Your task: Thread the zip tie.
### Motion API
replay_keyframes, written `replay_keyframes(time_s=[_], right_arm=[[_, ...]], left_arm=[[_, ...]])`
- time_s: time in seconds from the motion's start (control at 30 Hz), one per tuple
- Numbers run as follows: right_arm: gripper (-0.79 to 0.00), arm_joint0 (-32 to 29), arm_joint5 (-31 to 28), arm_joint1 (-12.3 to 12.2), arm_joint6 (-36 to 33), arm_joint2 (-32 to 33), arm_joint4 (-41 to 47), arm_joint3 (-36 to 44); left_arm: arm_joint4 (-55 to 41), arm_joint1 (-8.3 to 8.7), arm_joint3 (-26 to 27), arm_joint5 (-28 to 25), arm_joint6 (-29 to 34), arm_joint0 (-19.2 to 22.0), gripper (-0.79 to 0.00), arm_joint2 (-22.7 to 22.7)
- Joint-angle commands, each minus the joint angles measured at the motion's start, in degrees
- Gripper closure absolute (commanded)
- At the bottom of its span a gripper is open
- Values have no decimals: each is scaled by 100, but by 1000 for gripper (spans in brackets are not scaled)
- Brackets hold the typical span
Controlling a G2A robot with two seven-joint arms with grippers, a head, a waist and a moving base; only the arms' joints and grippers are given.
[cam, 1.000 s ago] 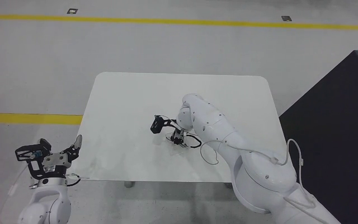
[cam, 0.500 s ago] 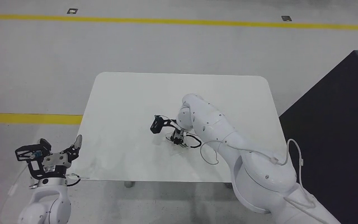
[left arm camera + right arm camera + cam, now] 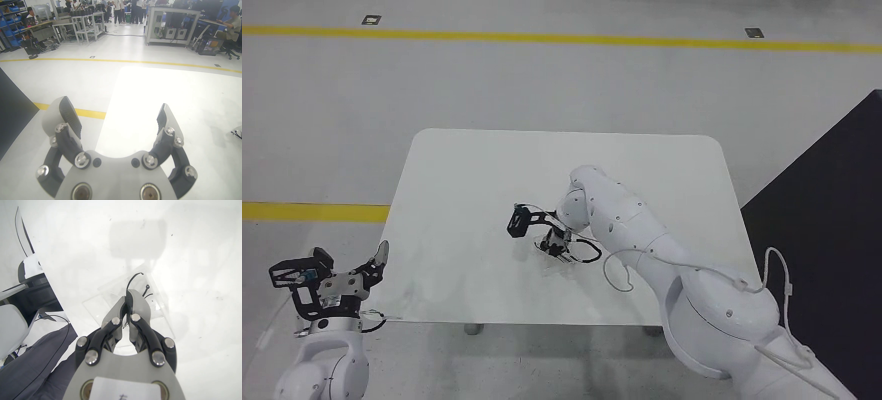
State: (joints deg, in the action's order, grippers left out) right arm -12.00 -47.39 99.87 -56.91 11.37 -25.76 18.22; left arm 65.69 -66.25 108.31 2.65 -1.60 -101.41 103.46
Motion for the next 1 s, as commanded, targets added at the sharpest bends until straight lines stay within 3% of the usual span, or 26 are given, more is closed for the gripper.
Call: replay_keyframes(time_s=[0.0,0.63,0.8,0.97], right_arm=[[0,10,-114,-57,115,-24,18,58],[0,-69,-418,-812,419,-163,245,1128],[0,48,-812,-1234,812,-163,374,1665],[0,103,-1061,-1962,1063,-163,885,2767]], left_arm=[[0,0,0,0,0,0,-785,0],[0,0,0,0,0,0,-785,0],[0,0,0,0,0,0,-785,0],[0,0,0,0,0,0,-785,0]])
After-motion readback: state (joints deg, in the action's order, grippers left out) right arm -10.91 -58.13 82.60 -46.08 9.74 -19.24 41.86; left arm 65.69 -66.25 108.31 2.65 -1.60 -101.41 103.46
